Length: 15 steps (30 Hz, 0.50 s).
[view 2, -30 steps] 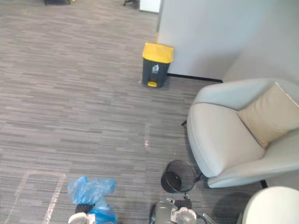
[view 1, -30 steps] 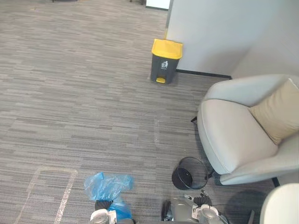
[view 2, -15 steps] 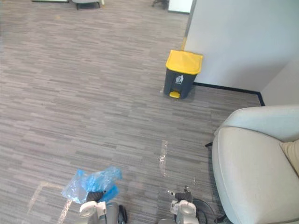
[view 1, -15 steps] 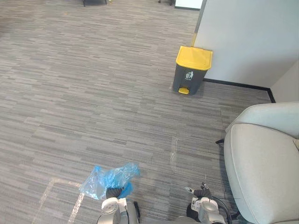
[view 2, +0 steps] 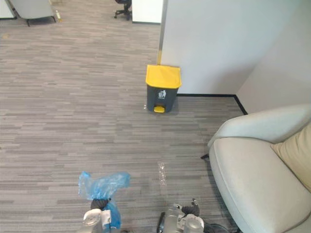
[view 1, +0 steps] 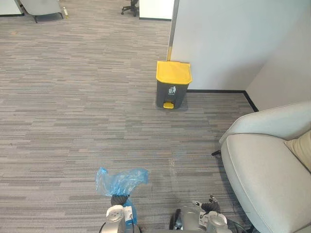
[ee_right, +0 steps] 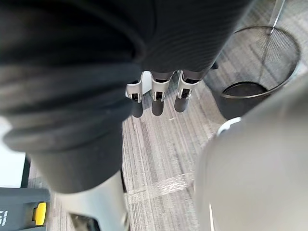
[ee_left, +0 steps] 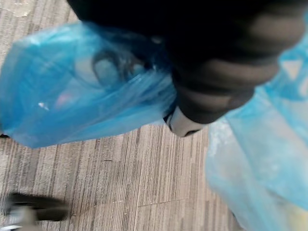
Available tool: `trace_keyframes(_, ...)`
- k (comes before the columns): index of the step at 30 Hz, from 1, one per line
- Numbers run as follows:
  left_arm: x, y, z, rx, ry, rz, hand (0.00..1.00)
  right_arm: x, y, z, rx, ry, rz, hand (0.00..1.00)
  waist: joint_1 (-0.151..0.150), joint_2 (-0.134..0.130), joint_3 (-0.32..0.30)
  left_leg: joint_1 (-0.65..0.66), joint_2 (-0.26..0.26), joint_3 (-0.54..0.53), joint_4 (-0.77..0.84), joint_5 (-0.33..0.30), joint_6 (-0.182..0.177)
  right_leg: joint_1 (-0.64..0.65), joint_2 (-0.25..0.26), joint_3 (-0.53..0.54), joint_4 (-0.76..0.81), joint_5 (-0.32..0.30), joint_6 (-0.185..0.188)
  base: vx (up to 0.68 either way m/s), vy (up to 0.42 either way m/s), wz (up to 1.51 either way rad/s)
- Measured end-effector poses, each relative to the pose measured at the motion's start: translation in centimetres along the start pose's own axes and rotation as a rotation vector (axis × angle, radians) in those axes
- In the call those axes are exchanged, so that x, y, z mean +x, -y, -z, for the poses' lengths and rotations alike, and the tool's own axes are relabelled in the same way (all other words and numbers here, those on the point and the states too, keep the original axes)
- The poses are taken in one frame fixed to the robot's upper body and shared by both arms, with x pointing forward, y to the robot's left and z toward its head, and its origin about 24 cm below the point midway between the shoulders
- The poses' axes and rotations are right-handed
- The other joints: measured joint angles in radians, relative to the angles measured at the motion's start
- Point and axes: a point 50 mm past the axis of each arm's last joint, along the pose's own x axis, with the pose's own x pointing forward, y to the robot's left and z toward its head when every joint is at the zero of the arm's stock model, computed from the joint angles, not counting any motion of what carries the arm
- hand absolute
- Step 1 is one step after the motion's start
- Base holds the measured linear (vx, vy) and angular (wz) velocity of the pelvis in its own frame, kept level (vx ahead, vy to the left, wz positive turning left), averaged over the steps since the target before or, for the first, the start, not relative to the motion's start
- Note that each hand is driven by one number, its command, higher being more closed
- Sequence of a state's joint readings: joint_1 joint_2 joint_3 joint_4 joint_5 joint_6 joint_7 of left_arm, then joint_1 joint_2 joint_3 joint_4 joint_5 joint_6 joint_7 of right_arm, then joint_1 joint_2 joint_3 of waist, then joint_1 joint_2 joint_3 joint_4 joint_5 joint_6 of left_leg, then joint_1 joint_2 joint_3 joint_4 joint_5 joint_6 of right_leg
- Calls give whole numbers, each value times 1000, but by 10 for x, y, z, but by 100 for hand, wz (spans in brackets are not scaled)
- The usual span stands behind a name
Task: Gather rubbish on tea table into small bin, then transfer packed bag to large trash can.
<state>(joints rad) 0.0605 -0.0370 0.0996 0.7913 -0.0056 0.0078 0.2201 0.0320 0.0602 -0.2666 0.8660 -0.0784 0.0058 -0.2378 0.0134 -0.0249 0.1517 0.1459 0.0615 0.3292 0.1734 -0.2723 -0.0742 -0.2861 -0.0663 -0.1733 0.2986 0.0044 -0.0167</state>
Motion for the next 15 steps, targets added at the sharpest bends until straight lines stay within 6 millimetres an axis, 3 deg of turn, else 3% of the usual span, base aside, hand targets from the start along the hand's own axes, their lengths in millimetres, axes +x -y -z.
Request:
trace_keyframes(2, 0, 4, -1, -5, 0, 10, 100, 4, 3, -7, 7, 10, 13, 0, -1, 32, 1, 16, 16, -43, -28, 11, -14, -4, 16, -16, 33, -37, -15, 491, -166, 6)
trace_keyframes(3, 0, 8, -2, -7, 4, 24, 100, 5, 3, -10, 17, 13, 16, 0, -3, 47, 7, 36, 19, -77, -22, 14, -18, -10, 17, -24, 109, -117, -28, 400, -155, 6)
trace_keyframes(4, 0, 8, -2, -5, 4, 26, 100, 4, 3, -8, 18, 8, 16, 0, -4, 48, 6, 37, 22, -88, -6, 14, -18, -6, 16, -29, 123, -137, -30, 456, -226, 34)
trace_keyframes(6, 0, 12, -6, 2, 21, 38, 100, 3, 1, -6, 23, 7, 16, 0, -22, 47, 5, -67, 62, -160, 279, 3, -50, 61, 14, -61, 114, -194, -21, 373, -186, 50)
trace_keyframes(7, -1, 13, -12, 6, 45, 45, 100, 2, 1, -4, 15, 4, 13, 0, -13, 55, 8, -185, 113, -180, 538, 23, -107, 114, 34, -72, 82, -207, -33, 291, -109, 25)
trace_keyframes(9, -2, 10, -12, -4, 54, 37, 100, 1, -4, -4, -3, 5, -5, 0, 0, 55, 10, -276, 165, -158, 715, 11, -86, 190, 58, -73, 37, -223, -48, 376, -61, -14)
trace_keyframes(10, -2, 8, -11, -9, 54, 32, 100, -1, -8, -2, -4, 1, -13, 0, 9, 45, 12, -318, 177, -121, 712, -7, -51, 238, 58, -65, 9, -230, -51, 376, -17, -25)
trace_keyframes(11, -3, 8, -11, -10, 56, 31, 100, -1, -8, -2, -2, 0, -13, 0, 11, 44, 11, -327, 176, -110, 693, -14, -37, 254, 56, -60, 1, -231, -49, 428, 40, -42)
trace_keyframes(13, -3, 8, -13, -20, 60, 30, 100, -1, -7, -5, 9, 8, -5, 0, 24, 37, 15, -358, 161, -75, 525, -23, -7, 301, 43, -27, -28, -230, -46, 385, 101, -49)
trace_keyframes(14, -3, 8, -13, -23, 61, 30, 100, -1, -7, -6, 12, 16, -4, 0, 30, 33, 19, -367, 142, -78, 406, -15, 6, 324, 29, -9, -41, -233, -38, 304, 132, -49)
trace_keyframes(15, -3, 8, -13, -26, 61, 32, 100, 0, -7, -10, 16, 31, -1, 0, 32, 28, 20, -378, 112, -102, 254, 38, 11, 349, 6, 12, -58, -242, -9, 378, 198, -46)
